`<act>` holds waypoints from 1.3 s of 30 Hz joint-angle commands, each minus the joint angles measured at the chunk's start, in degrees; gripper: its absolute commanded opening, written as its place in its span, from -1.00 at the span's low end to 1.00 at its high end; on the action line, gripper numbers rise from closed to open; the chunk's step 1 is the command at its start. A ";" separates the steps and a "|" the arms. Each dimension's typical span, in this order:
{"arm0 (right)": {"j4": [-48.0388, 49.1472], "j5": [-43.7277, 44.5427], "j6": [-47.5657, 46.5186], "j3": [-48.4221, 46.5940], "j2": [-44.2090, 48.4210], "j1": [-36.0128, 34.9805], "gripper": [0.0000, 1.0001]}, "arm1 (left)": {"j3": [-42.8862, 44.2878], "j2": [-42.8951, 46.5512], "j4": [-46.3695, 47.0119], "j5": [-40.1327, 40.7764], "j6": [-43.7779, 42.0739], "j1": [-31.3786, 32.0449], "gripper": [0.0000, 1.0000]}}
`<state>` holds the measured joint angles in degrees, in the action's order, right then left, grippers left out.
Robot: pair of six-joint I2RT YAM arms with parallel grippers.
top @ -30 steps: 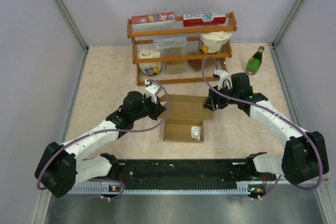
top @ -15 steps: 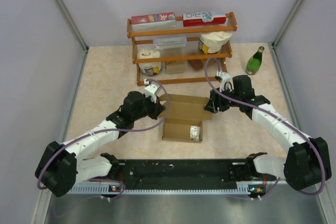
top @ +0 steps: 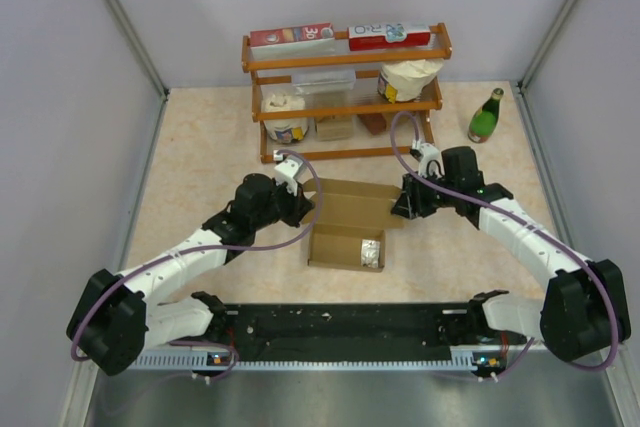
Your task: Fold the paper box
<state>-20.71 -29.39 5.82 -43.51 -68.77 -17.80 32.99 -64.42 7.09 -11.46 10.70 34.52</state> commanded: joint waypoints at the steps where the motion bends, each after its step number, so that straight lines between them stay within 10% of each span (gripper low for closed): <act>1: 1.55 -1.64 0.68 0.18 0.04 0.40 -0.23 | 0.23 0.70 3.72 0.39 0.90 -0.16 -1.00; 18: 6.12 8.81 6.39 -0.44 3.56 -6.62 -0.88 | 0.32 1.40 3.19 7.06 5.91 1.07 -1.00; 39: 16.13 42.56 15.00 0.97 6.11 -25.17 -0.92 | 4.71 -0.35 -0.41 40.10 13.03 17.68 -1.00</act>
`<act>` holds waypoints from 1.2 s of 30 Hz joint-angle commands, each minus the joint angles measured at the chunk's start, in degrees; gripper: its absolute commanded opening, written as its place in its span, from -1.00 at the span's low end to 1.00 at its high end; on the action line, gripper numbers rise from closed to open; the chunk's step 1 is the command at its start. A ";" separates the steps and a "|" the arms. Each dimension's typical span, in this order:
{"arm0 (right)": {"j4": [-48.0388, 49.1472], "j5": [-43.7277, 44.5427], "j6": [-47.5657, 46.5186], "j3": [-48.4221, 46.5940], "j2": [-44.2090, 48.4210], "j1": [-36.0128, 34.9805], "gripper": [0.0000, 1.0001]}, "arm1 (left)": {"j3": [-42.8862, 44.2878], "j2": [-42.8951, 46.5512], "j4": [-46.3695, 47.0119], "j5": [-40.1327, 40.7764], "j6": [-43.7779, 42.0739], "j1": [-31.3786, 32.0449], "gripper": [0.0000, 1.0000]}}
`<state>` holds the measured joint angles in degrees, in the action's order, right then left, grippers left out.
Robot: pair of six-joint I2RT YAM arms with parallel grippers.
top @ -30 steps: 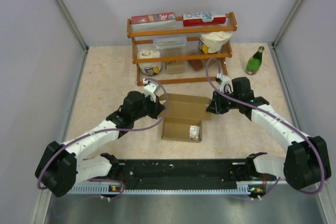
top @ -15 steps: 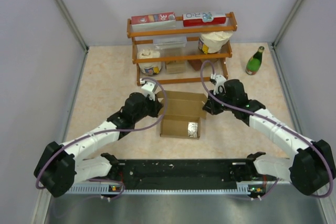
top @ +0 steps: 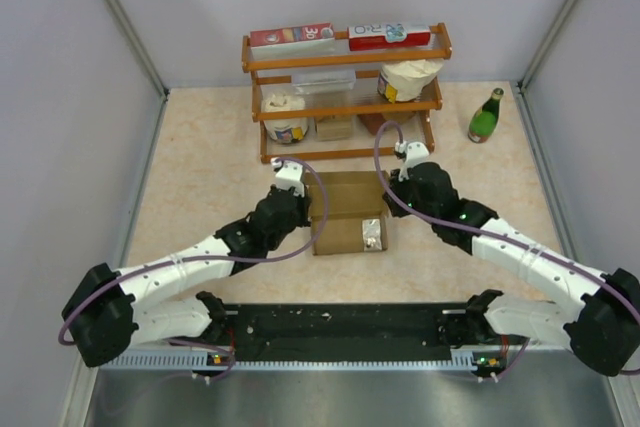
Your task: Fold the paper box
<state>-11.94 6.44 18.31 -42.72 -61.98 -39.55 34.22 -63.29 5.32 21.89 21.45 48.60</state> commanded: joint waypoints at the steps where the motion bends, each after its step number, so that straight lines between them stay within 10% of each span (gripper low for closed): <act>1: 7.90 7.96 2.61 0.35 -1.30 -4.21 -0.91 | 3.58 -2.01 1.44 7.81 2.63 4.39 -1.00; 36: 28.99 23.88 2.09 21.62 6.34 -20.30 -0.85 | 2.17 -11.07 0.83 26.27 18.80 18.63 -0.87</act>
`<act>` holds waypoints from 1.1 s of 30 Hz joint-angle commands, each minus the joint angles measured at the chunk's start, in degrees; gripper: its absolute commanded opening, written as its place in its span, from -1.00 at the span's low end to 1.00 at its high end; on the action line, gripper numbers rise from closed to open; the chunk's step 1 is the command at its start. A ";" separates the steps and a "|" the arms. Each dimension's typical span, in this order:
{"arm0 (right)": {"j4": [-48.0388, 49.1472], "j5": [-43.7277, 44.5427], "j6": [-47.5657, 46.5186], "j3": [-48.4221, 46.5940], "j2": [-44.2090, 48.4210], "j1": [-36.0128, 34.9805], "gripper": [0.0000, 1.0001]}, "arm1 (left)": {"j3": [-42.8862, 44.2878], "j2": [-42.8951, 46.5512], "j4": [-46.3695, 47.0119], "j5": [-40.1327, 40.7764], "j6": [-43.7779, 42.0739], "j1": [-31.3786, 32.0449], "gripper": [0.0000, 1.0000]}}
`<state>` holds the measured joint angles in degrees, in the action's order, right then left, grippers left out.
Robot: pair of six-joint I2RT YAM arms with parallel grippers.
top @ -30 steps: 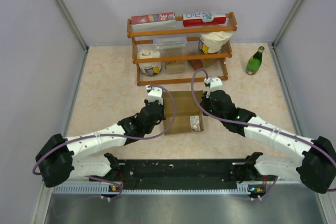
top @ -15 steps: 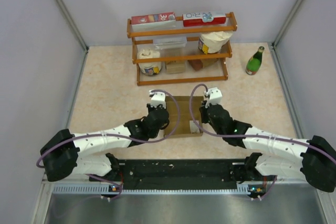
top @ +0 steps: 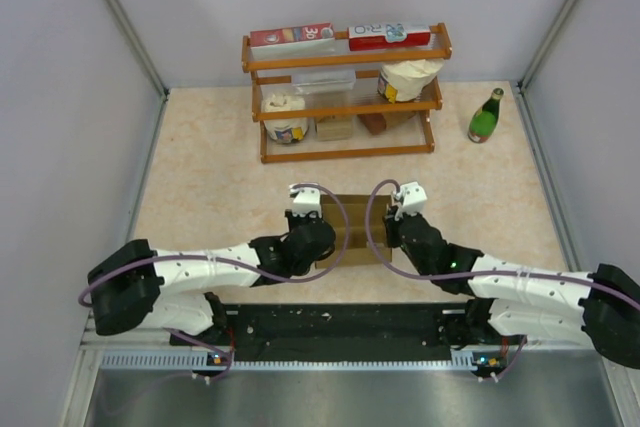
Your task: Fold the paper box
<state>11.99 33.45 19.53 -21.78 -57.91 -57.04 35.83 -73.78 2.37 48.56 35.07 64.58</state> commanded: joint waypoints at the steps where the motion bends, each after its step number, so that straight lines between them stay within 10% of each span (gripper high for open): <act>1: 5.15 -2.96 0.69 1.21 2.80 -2.90 -0.84 | 0.55 -0.75 3.52 0.13 5.79 3.01 -0.86; 19: 16.12 3.11 -5.90 8.33 8.25 -7.30 -0.96 | 2.75 -1.72 0.09 9.19 9.75 8.28 -1.00; 33: 39.68 4.69 -17.86 14.39 3.25 -7.30 -1.00 | -2.52 -5.14 23.81 16.04 -1.14 8.99 -1.00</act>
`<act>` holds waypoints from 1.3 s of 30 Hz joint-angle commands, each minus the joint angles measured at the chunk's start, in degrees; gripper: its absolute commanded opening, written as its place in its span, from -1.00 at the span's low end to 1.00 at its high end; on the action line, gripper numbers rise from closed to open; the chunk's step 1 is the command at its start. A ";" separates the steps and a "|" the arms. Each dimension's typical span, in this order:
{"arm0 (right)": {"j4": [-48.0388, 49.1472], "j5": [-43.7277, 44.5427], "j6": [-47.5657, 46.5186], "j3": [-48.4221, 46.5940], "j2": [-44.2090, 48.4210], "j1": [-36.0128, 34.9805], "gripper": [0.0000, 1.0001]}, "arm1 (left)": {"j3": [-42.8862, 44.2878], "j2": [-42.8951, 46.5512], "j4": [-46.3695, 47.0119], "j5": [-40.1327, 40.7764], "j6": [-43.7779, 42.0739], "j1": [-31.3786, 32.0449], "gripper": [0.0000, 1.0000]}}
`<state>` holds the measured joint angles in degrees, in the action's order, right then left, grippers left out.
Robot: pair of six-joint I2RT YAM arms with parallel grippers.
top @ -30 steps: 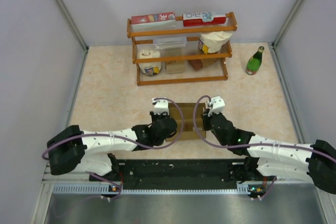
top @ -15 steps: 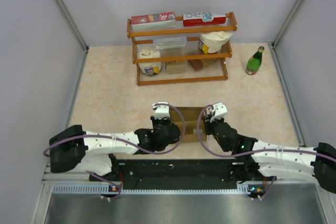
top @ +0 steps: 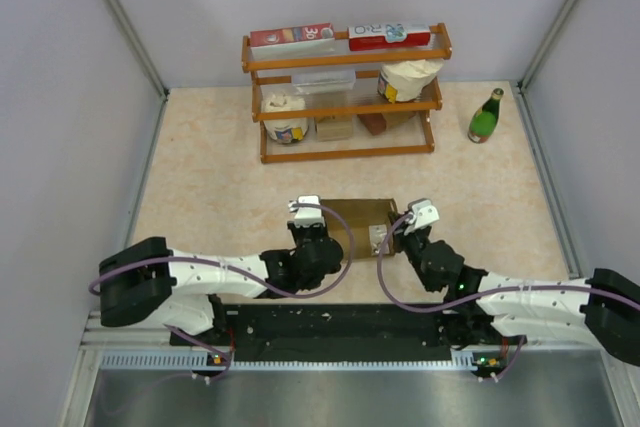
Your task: Fold the paper box
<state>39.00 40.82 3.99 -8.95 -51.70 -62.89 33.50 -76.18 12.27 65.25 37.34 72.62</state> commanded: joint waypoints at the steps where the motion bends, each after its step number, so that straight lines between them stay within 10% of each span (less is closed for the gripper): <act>1: 14.42 -2.76 -2.23 2.09 -3.75 -1.44 -1.00 | -0.27 -3.96 14.88 -0.48 -3.68 0.94 -1.00; 16: 16.37 -4.43 1.98 5.43 -6.04 -1.44 -0.95 | -1.50 -7.14 15.15 5.67 -0.08 4.19 -1.00; 34: 9.42 8.57 8.40 4.91 -9.99 -10.40 -0.88 | -2.82 -2.48 -7.95 11.21 21.18 7.97 -1.00; 39: 10.74 12.26 8.67 4.91 -11.84 -12.60 -0.92 | -1.16 -1.69 -18.05 12.26 29.00 10.34 -0.53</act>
<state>49.45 50.35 10.76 -4.10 -62.08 -73.43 30.63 -80.01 2.52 76.73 56.55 80.95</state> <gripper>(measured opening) 0.049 0.167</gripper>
